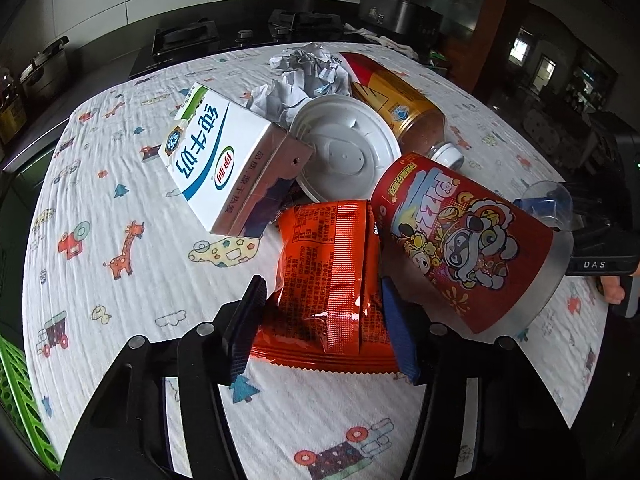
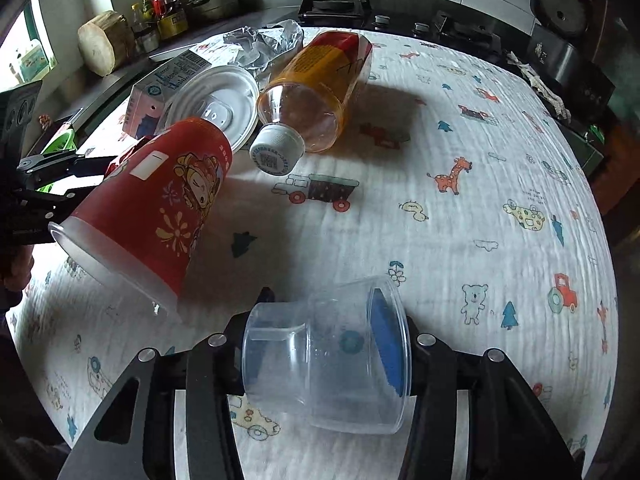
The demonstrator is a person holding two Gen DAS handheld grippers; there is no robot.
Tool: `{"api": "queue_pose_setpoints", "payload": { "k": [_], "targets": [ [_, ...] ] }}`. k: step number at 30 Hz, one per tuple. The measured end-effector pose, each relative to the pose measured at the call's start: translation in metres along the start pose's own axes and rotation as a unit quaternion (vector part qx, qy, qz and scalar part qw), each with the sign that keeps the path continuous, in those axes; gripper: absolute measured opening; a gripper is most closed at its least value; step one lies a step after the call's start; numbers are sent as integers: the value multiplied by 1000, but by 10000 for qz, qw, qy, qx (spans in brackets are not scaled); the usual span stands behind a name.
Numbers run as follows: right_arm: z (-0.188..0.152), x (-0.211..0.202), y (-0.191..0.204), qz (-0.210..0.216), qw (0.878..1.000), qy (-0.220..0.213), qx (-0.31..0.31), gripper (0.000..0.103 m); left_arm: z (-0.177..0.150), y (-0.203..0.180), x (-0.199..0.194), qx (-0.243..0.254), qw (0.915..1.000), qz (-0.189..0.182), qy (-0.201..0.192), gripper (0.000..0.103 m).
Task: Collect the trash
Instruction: 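Drop the orange bag into the basket with the left tool while the right tool carries the cup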
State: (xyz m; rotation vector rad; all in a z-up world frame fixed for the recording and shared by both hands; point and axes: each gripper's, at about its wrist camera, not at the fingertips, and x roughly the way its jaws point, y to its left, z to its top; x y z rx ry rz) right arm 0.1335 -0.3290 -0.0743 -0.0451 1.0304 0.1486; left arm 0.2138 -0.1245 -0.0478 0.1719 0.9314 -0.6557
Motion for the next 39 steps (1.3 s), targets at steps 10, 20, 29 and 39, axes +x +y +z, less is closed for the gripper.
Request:
{"api": "queue_pose_setpoints", "payload": {
  "k": [10,20,29,39],
  "targets": [
    [16,-54,38,193,9987,-451,-132,47,-24,22,-49,-418,9980,16,-466,51],
    [61,-74,138,724,9902,-735,-940,47,-75,100,-141,-1211,9833,895,-1019,51],
    [101,-50,238,1402,9749,-741,-1566,47,-136,216,-184,-2371,9490,1951,-713,51],
    [139,-3,335,2083,9572,-482,-1950,47,-187,274,-194,-2972,9221,2459,-297,66]
  ]
}}
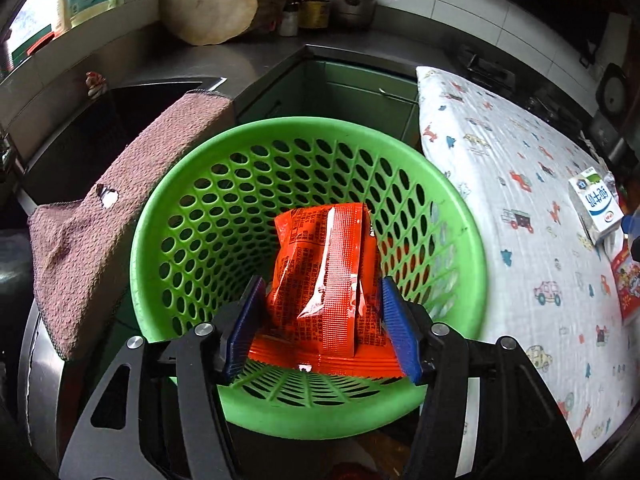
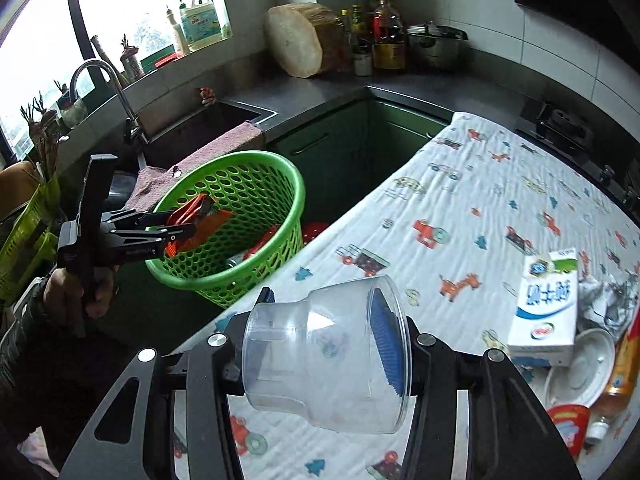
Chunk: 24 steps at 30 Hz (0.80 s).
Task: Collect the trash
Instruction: 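Drop the orange bag into the basket with the left tool while the right tool carries the cup, then lower the clear plastic cup into the green basket and open the right tool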
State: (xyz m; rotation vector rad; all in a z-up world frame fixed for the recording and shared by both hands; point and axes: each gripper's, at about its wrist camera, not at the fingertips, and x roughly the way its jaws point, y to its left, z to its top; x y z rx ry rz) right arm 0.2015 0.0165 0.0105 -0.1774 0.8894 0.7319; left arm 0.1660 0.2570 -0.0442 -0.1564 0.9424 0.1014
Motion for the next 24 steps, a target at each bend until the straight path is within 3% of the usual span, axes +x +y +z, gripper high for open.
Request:
{"api": "queue_pose_setpoints", "payload": {
  "k": [13,16,24],
  "targets": [
    [55,84,58,754,9971,133,-37,47,-11,41,-19,-413,9989,135,-155,77],
    [61,102,76,882,9958,207,-93,47,-15,51,-32,-546,9980,168,-264,82],
    [63,148,108,980,9935,554,-179,48,-26,67,-58,-733,9958,221,-493,83]
  ]
}}
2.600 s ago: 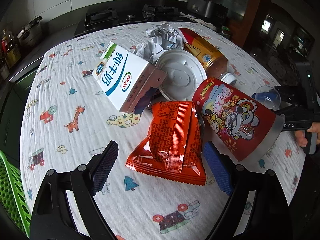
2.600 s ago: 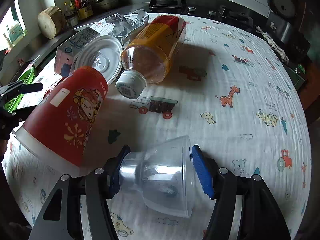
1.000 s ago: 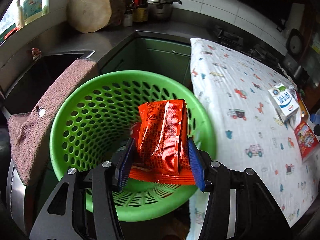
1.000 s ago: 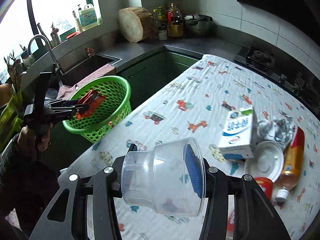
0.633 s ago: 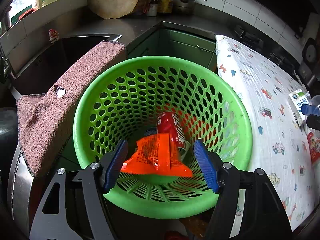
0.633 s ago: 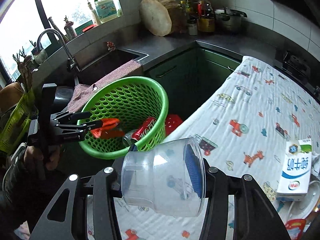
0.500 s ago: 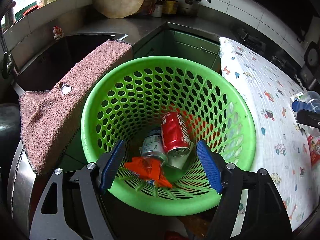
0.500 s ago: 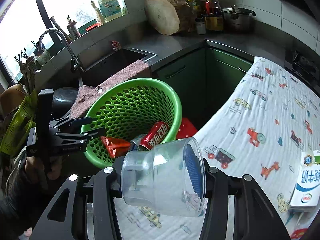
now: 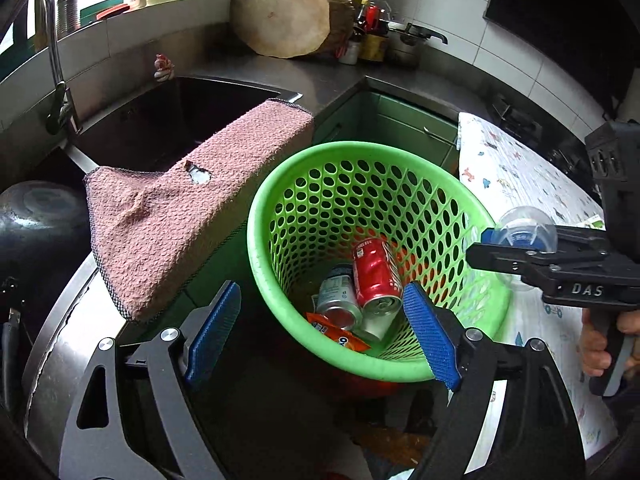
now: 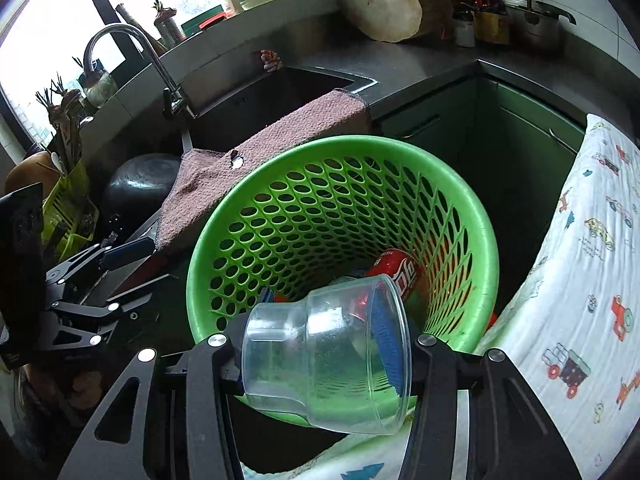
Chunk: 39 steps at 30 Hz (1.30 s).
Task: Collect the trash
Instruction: 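Lower the clear plastic cup into the green basket and open the right tool, then grasp the red paper cup with the right tool while the left tool approaches the milk carton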
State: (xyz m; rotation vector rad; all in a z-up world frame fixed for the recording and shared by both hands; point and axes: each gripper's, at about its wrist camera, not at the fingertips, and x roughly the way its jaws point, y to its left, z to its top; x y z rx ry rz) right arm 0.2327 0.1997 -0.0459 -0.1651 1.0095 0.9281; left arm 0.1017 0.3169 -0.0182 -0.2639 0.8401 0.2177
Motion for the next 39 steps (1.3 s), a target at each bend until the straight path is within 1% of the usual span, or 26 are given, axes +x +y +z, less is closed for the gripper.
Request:
{"api": "queue_pose_setpoints", "payload": {
  "k": [1,2,4,9,11,13,15,17,24,30,34,35,39],
  "targets": [
    [0,4,1,42,10000,27,24,52,0,1,-2,-11,10000,-5,-10,83],
    [0,6,1,117,9999,31,51,62,-1,2,-4,-27,10000,-17,-20,83],
    [0,6,4,140,9999,-45,65,72,-2,3,-7,-52,10000,-19,-48,83],
    [-2,-3,8,161,9998,-114,12,73,-5,5,-11,-98,9999,-15,-66,84],
    [-7,-15,8,139,9997,-197,5,78,-5,5,-12,-117,9999,-37,-67,84],
    [-12,-28,6,127,9995,-298,13,80,-5,2,-14,-104,9999,-64,-77,84],
    [-20,-42,3,38,9992,-397,19,82,-6,-2,-15,-66,9999,-94,-90,84],
    [-29,-58,-1,-55,9986,-533,37,86,-6,-7,-15,-23,9999,-132,-91,84],
    [-73,-115,-30,-451,9947,-857,349,89,-7,-31,-19,105,9993,-328,-136,84],
    [-118,-170,-71,-974,9866,-999,842,91,-6,-63,-16,329,9980,-537,-111,85],
    [-145,-206,-101,-1356,9798,-898,1167,91,-5,-89,-12,504,9962,-707,-74,85],
    [-151,-214,-109,-1477,9778,-838,1231,91,-4,-96,-11,548,9956,-759,-72,85],
    [-171,-240,-141,-1746,9688,-566,1668,91,-3,-124,-7,740,9929,-934,-12,85]
  ]
}}
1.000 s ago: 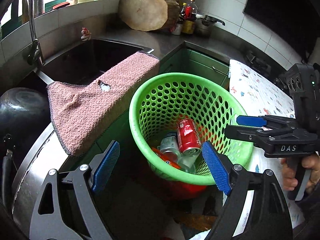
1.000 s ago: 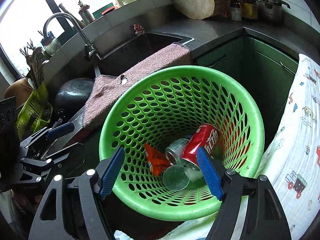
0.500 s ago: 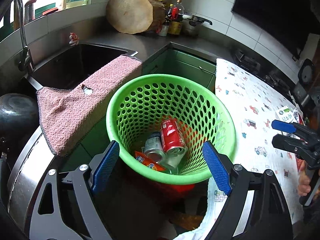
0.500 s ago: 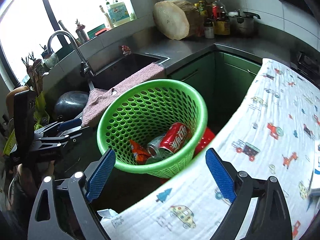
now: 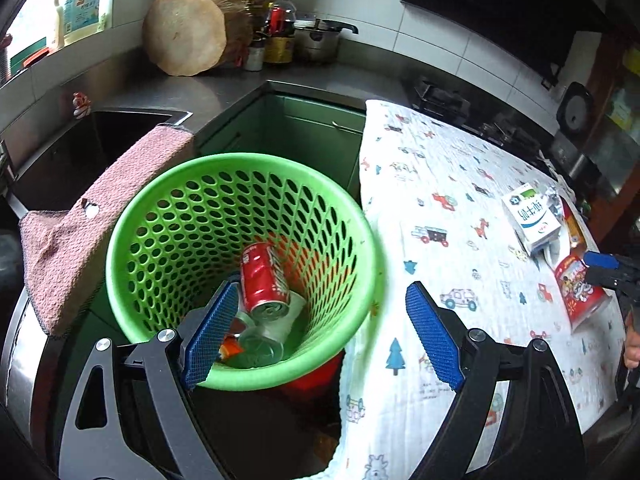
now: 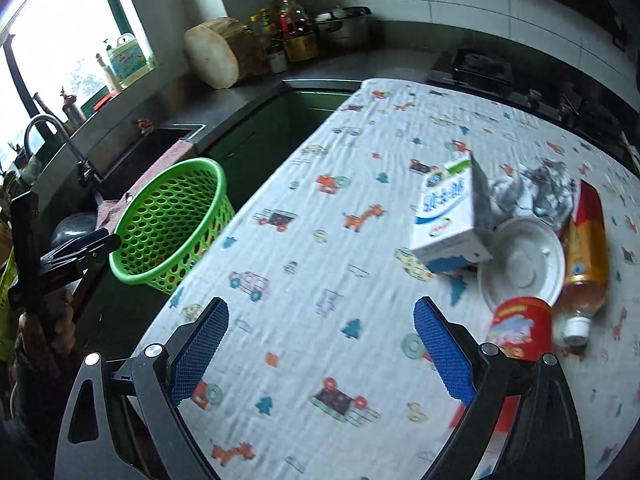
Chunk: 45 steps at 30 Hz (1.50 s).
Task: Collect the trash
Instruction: 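Grasp the red paper cup with the right tool while the left tool approaches the milk carton, then grasp the white milk carton with the left tool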
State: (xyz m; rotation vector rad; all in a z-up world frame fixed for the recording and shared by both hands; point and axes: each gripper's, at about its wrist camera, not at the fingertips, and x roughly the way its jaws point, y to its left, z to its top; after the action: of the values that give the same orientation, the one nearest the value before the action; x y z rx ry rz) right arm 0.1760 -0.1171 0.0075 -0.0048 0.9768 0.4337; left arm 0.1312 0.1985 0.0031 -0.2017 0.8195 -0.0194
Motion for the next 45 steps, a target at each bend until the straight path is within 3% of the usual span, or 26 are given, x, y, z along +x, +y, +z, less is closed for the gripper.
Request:
{"api": "queue_pose_setpoints", "payload": {
  "k": [9,13,24,28,37,45],
  "targets": [
    [-4,-11,-71,-656,9948,548,558,91,16,-57,23,373,9982,-390,248,85],
    [-8,-4,-92,-638,9905,870,850,91,25,-84,34,462,9968,-534,366,94],
    [-18,29,-116,-341,9827,1412,1148,90,54,-161,70,701,9890,-1044,783,95],
    [-25,38,-122,-244,9803,1583,1156,77,64,-189,87,745,9852,-1205,963,95],
    [-34,29,-134,-63,9809,1566,1151,73,83,-252,138,580,9729,-1640,1522,95],
    [-44,14,-134,-31,9839,1536,913,70,93,-283,182,366,9658,-1758,1869,95]
  ]
}}
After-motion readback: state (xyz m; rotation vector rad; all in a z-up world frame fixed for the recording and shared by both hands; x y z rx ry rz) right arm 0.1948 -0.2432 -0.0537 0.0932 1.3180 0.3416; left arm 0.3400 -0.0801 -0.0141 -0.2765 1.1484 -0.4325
